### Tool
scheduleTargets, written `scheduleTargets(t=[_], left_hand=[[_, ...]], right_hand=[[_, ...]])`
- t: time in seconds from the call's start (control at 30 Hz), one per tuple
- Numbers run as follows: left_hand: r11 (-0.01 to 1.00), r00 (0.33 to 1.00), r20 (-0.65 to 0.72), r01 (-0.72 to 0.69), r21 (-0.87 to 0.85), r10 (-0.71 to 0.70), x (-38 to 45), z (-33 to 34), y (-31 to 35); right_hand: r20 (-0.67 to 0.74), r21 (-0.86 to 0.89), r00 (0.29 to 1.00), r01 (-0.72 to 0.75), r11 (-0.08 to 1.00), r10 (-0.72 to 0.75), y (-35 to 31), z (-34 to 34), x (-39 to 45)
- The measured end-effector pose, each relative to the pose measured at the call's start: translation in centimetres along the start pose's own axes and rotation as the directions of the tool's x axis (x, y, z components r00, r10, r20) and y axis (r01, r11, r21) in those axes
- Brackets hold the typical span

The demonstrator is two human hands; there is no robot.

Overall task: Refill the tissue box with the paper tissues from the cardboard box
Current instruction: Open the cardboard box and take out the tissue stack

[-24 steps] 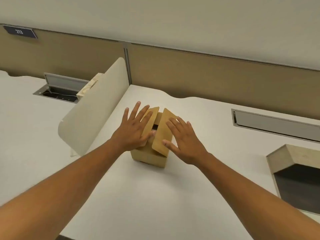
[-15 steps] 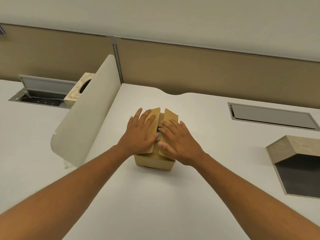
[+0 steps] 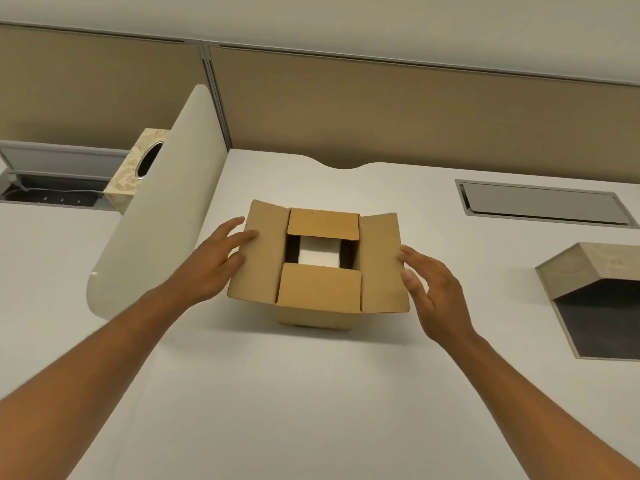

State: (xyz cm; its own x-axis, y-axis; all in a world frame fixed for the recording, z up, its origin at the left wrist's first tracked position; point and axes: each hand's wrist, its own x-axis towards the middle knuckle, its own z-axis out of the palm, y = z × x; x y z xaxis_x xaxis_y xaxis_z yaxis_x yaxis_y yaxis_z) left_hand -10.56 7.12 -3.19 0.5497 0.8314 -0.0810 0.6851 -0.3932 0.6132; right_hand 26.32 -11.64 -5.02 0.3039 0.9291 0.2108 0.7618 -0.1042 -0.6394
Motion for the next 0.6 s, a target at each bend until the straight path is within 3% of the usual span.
scheduleTargets(t=[0.13, 0.23, 0.33, 0.4, 0.47, 0.53, 0.6], left_hand=[[0.999, 0.997, 0.076, 0.032, -0.010, -0.032, 0.1, 1.3, -1.8], [0.991, 0.990, 0.138, 0.022, 0.133, -0.041, -0.2, 2.7, -2.1], [0.965, 0.994, 0.107, -0.032, 0.261, 0.005, -0.1, 2.7, -1.6], [0.915, 0.995, 0.084, -0.088, 0.394, 0.059, 0.5, 2.0, -0.7], [0.824, 0.993, 0.109, -0.089, 0.560, 0.033, 1.2, 1.3, 0.6], [0.735, 0.991, 0.135, -0.090, 0.672, -0.003, 1.9, 0.7, 2.5], [0.669, 0.985, 0.158, -0.165, 0.725, 0.072, 2.2, 0.6, 4.5]], right_hand=[[0.139, -0.051, 0.982, -0.125, 0.991, 0.131, 1.3, 1.4, -0.4], [0.263, -0.020, 0.952, -0.154, 0.988, 0.153, 1.3, 1.9, -0.1], [0.386, -0.020, 0.908, -0.170, 0.985, 0.164, 1.0, 1.9, 0.3], [0.357, -0.098, 0.919, -0.140, 0.985, 0.166, 0.6, 1.5, 0.9], [0.209, -0.269, 0.971, -0.058, 0.961, 0.117, -0.6, 0.8, 2.6], [0.111, -0.497, 0.992, 0.009, 0.868, 0.053, -2.5, 0.2, 5.3], [0.124, -0.643, 0.992, 0.055, 0.763, 0.033, -4.8, 0.1, 8.1]])
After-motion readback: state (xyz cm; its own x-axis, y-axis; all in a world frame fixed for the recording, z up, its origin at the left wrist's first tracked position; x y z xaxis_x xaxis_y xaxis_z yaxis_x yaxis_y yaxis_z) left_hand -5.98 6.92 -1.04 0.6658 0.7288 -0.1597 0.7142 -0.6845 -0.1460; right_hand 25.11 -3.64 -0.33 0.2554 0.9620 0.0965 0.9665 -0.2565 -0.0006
